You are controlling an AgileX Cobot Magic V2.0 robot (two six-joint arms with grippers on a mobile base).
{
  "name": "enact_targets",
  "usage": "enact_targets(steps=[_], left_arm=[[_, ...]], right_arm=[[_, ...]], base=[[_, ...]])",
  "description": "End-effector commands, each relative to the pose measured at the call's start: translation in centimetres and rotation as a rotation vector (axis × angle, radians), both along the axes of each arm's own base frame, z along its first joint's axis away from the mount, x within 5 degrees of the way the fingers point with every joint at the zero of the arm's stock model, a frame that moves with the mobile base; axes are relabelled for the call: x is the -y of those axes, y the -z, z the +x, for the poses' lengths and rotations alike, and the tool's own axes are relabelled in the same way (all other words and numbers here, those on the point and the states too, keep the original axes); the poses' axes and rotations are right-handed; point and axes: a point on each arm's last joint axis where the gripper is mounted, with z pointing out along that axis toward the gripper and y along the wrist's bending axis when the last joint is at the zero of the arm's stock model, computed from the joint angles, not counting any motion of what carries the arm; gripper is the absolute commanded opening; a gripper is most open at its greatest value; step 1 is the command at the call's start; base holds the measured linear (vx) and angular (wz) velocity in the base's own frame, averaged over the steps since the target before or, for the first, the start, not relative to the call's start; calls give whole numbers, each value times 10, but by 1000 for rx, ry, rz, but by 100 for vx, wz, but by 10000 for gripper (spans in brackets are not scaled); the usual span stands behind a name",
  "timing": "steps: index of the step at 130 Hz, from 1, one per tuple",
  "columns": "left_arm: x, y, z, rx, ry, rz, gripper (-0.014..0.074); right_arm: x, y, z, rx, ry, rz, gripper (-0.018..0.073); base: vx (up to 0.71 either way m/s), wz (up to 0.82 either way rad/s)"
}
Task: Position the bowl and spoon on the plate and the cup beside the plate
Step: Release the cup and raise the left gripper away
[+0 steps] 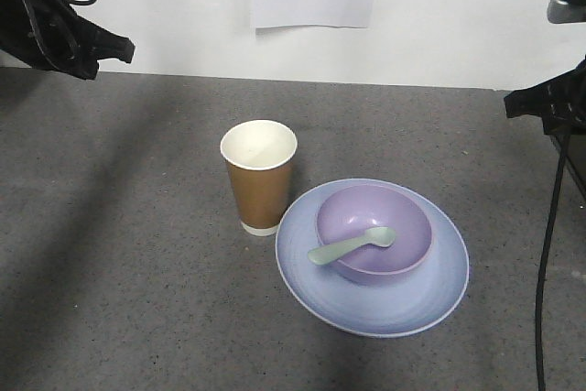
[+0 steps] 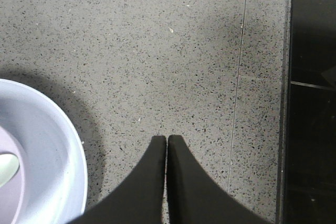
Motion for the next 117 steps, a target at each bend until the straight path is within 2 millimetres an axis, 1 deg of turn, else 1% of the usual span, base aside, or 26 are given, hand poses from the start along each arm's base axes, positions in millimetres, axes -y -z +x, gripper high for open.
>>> enact_targets(steps=[1, 31, 40, 48, 60, 69, 70, 71, 73, 74, 75, 78, 79, 82, 84, 85, 88, 89, 96, 97, 102, 103, 110, 111, 116, 117], left_arm=[[0, -32, -12, 120, -4, -33, -8], [-2, -33, -10, 139, -7, -15, -8], [-8, -42, -12, 205, -19, 25, -8], [-14, -51, -19, 249, -31, 40, -8], [-24, -66, -44, 320, -45, 30, -8], [-30, -65, -60, 365, -64, 15, -8], [-30, -69, -62, 383, -63, 13, -8], [-32, -65, -65, 382, -67, 12, -8], [-33, -64, -69, 392, -67, 10, -8], [-33, -68, -72, 410, -67, 8, -8], [-34, -63, -74, 403, -70, 9, -8], [-35, -62, -80, 418, -71, 6, -8], [-36, -66, -83, 435, -71, 3, -8], [-36, -59, -89, 432, -68, 4, -8], [-36, -62, -95, 452, -68, 1, -8], [-37, -60, -102, 462, -66, 0, -8], [-37, -58, -107, 468, -65, -1, -8], [-38, -52, -112, 461, -65, 0, -8], [-39, -51, -127, 491, -66, -6, -8], [-39, -44, -131, 482, -68, -10, -8], [-40, -43, -144, 503, -71, -19, -8], [-40, -36, -149, 493, -77, -26, -8], [-41, -28, -164, 497, -88, -43, -8], [-42, -28, -172, 509, -91, -51, -8], [-43, -19, -179, 504, -96, -58, -8], [-43, -15, -187, 511, -98, -63, -8]], right_arm=[[2, -23, -4, 111, 7, -5, -6], [2, -23, -4, 111, 7, -5, -6], [2, -23, -4, 111, 7, -5, -6], [2, -23, -4, 111, 7, -5, -6], [2, -23, -4, 111, 7, -5, -6], [2, -23, -4, 111, 7, -5, -6], [2, -23, -4, 111, 7, -5, -6], [2, -23, -4, 111, 7, -5, -6], [2, -23, -4, 111, 7, -5, -6], [2, -23, -4, 111, 7, -5, -6], [2, -23, -4, 111, 7, -5, -6], [2, -23, -4, 111, 7, -5, -6], [2, -23, -4, 111, 7, -5, -6], [2, -23, -4, 111, 7, -5, -6], [2, -23, -4, 111, 7, -5, -6], [2, -23, -4, 111, 7, -5, -6], [2, -23, -4, 111, 7, -5, -6], [2, -23, -4, 111, 7, -5, -6], [2, -23, -4, 111, 7, -5, -6], [2, -23, -4, 111, 7, -5, -6], [2, -23, -4, 111, 7, -5, -6], [2, -23, -4, 111, 7, -5, -6], [2, -23, -4, 111, 7, -5, -6], [2, -23, -4, 111, 7, -5, -6], [2, -23, -4, 111, 7, -5, -6], [2, -23, -4, 111, 7, -5, -6]], base=[[0, 0], [0, 0], [0, 0], [0, 0], [0, 0], [0, 0], [0, 0], [0, 0], [0, 0], [0, 0], [0, 0], [0, 0], [0, 0], [0, 0], [0, 0], [0, 0], [0, 0], [0, 0], [0, 0], [0, 0], [0, 0], [0, 0], [0, 0], [0, 0], [0, 0], [0, 0]])
